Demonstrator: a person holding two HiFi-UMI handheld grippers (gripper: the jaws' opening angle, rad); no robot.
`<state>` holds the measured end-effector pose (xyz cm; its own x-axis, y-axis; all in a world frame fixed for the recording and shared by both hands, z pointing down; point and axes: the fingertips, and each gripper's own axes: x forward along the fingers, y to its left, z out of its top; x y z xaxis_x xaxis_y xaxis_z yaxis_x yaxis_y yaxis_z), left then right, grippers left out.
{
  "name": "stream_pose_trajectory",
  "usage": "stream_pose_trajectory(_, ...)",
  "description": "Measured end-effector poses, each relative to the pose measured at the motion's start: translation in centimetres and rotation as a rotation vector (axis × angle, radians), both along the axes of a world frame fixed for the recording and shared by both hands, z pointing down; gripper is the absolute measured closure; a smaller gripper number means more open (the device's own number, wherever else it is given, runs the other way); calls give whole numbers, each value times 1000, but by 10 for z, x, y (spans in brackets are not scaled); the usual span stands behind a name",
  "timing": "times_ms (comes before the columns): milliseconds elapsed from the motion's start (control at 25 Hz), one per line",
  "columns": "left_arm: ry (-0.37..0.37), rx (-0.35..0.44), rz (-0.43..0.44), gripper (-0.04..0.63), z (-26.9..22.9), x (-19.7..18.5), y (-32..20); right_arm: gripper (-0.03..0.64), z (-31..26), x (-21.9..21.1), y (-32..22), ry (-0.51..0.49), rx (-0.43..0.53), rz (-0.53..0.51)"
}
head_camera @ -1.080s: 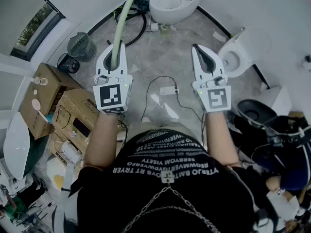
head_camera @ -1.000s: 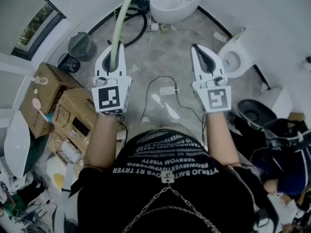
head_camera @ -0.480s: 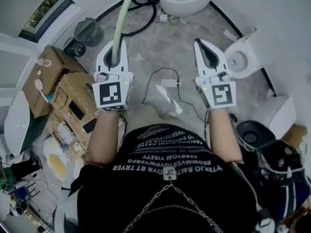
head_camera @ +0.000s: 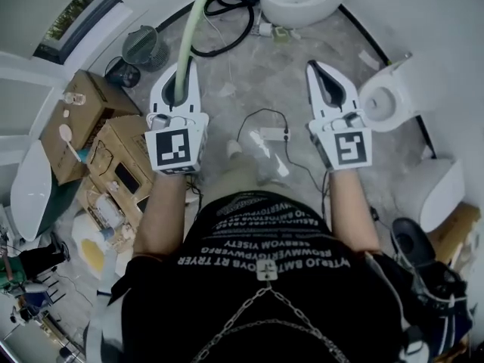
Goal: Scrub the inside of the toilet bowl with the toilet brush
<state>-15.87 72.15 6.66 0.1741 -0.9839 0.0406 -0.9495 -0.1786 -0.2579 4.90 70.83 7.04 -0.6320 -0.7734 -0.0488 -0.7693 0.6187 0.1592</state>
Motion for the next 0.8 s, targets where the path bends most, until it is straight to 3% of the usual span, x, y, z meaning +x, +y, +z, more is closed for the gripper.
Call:
stream_pose_trajectory(280, 23, -11, 13, 594, 7, -39, -50, 614, 8, -36, -44, 13, -17, 18)
stream_pose_trajectory(640, -3, -24, 27, 594, 15, -91, -96, 614, 14, -78, -90, 31, -44, 41)
stream_pose_trajectory(800, 43, -14, 22, 594, 13, -111, -106, 614, 12, -99, -104, 25, -40, 44)
